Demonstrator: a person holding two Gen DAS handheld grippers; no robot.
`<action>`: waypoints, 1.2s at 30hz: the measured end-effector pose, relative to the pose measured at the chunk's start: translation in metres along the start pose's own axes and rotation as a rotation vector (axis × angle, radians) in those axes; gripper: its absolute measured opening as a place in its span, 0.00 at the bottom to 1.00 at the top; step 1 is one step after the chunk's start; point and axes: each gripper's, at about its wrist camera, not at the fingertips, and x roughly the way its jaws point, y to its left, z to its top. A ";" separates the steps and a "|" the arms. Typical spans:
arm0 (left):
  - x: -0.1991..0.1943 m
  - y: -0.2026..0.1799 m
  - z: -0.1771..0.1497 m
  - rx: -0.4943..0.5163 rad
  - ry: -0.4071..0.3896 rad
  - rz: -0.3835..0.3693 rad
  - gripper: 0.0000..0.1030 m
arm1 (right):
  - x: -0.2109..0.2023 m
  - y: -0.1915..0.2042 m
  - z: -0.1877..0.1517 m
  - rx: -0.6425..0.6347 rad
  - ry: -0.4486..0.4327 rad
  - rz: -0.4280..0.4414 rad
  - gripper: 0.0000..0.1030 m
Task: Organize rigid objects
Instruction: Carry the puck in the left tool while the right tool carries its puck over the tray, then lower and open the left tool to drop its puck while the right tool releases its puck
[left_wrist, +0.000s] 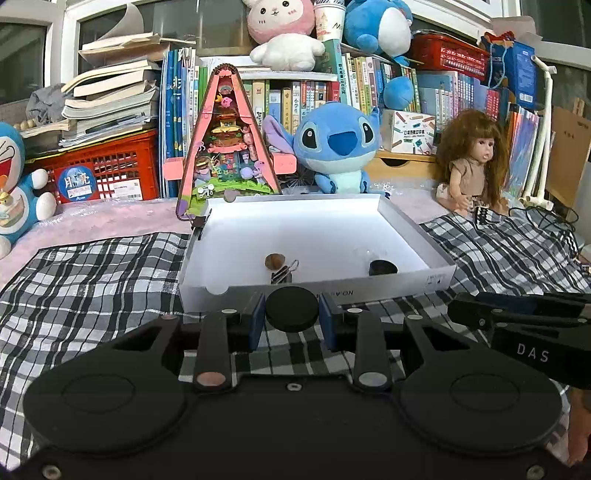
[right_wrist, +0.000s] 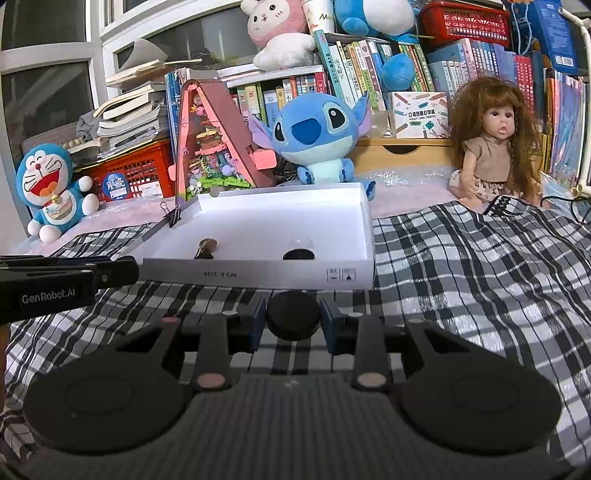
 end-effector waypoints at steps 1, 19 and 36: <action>0.003 -0.001 0.002 -0.004 0.003 0.000 0.28 | 0.002 -0.001 0.002 0.002 0.003 0.002 0.36; 0.056 0.010 0.038 -0.084 0.057 -0.012 0.28 | 0.046 -0.009 0.042 0.023 0.063 0.023 0.36; 0.101 0.019 0.049 -0.149 0.123 0.011 0.28 | 0.077 -0.024 0.060 0.069 0.108 0.023 0.36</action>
